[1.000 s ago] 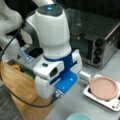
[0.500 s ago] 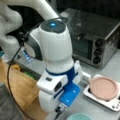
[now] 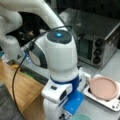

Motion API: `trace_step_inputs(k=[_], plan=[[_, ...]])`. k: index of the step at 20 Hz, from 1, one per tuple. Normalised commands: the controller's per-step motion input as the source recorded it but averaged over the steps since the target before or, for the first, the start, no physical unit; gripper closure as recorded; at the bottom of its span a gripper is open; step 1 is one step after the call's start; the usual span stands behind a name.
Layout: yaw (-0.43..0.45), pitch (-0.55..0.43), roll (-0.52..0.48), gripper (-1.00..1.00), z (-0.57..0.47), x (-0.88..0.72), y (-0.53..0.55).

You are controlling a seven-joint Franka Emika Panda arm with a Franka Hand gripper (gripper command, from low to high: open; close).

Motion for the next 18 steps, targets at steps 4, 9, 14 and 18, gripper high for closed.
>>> trace_step_inputs(k=[4, 9, 14, 18], plan=[[0.021, 0.075, 0.097, -1.0, -0.16, 0.31, -0.08], [0.015, 0.065, 0.129, -1.0, 0.0, 0.29, -0.1], [-0.003, 0.055, 0.111, -1.0, 0.06, 0.28, -0.1], [-0.015, 0.105, 0.162, -1.0, 0.06, 0.32, -0.15]])
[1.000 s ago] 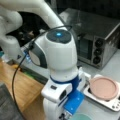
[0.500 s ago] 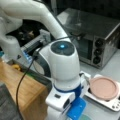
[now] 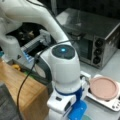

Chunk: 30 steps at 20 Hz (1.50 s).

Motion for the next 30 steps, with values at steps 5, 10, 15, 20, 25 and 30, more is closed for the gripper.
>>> trace_step_inputs(k=[5, 10, 15, 20, 25, 30], plan=[[-0.052, 0.118, 0.182, -1.0, 0.01, 0.46, -0.21], [-0.079, 0.121, 0.197, -1.0, 0.05, 0.46, -0.21], [-0.089, 0.125, 0.199, -1.0, 0.09, 0.34, -0.19], [-0.096, 0.108, 0.205, -1.0, 0.07, 0.29, -0.16], [-0.086, 0.078, 0.217, -1.0, 0.01, 0.31, -0.13], [-0.048, 0.068, 0.257, -1.0, 0.0, 0.29, -0.13]])
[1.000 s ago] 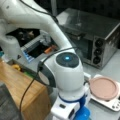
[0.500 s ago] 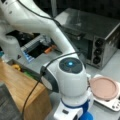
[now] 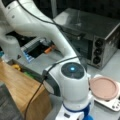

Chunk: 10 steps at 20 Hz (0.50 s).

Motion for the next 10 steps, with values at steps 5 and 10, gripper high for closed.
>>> trace_step_inputs(k=[5, 10], plan=[[-0.024, 0.03, 0.281, -1.0, 0.01, 0.25, -0.18], [-0.01, 0.012, 0.302, -1.0, 0.02, 0.21, -0.22]])
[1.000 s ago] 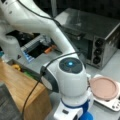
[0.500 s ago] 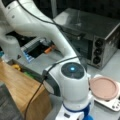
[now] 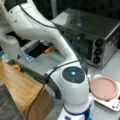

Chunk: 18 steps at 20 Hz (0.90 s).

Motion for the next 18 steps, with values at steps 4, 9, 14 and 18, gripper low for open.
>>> trace_step_inputs(k=[4, 9, 14, 18], plan=[[-0.019, 0.007, 0.296, -1.0, -0.09, 0.19, -0.24], [-0.03, 0.005, 0.261, 1.0, -0.2, 0.17, -0.24], [-0.043, 0.003, 0.241, 1.0, -0.34, 0.16, -0.19], [-0.051, -0.032, 0.265, 1.0, -0.55, 0.23, -0.09]])
